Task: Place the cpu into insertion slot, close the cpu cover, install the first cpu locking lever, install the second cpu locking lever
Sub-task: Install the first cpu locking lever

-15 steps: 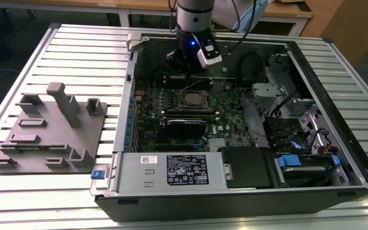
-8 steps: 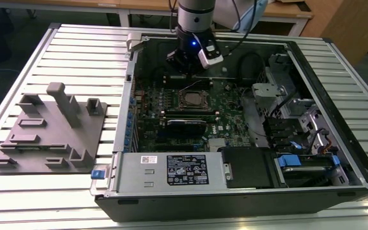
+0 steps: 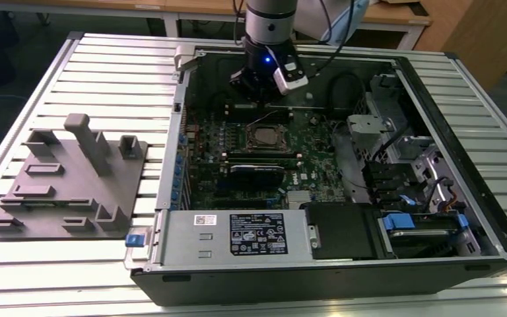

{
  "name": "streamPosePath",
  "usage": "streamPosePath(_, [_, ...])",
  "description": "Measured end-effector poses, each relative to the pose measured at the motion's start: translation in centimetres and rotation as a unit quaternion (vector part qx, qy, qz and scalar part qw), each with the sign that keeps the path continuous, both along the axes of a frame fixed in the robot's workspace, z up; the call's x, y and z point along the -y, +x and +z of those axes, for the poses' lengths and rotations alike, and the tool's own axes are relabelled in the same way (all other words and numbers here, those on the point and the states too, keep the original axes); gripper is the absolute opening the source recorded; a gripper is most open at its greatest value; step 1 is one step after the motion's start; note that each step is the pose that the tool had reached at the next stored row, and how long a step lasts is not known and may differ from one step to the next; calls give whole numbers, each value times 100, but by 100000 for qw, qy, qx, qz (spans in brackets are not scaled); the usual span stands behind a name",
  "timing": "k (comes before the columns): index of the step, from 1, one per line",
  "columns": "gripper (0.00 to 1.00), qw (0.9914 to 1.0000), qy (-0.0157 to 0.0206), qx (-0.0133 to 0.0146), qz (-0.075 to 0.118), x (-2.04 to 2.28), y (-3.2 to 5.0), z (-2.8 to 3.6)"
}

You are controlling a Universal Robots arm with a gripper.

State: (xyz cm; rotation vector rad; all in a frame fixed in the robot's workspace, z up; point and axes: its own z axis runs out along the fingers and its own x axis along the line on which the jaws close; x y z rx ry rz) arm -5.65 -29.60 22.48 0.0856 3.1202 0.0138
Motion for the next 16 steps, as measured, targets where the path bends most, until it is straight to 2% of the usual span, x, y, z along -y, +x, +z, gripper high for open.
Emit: streamPosePath(16, [10, 99999, 3, -1, 395, 0, 66, -5])
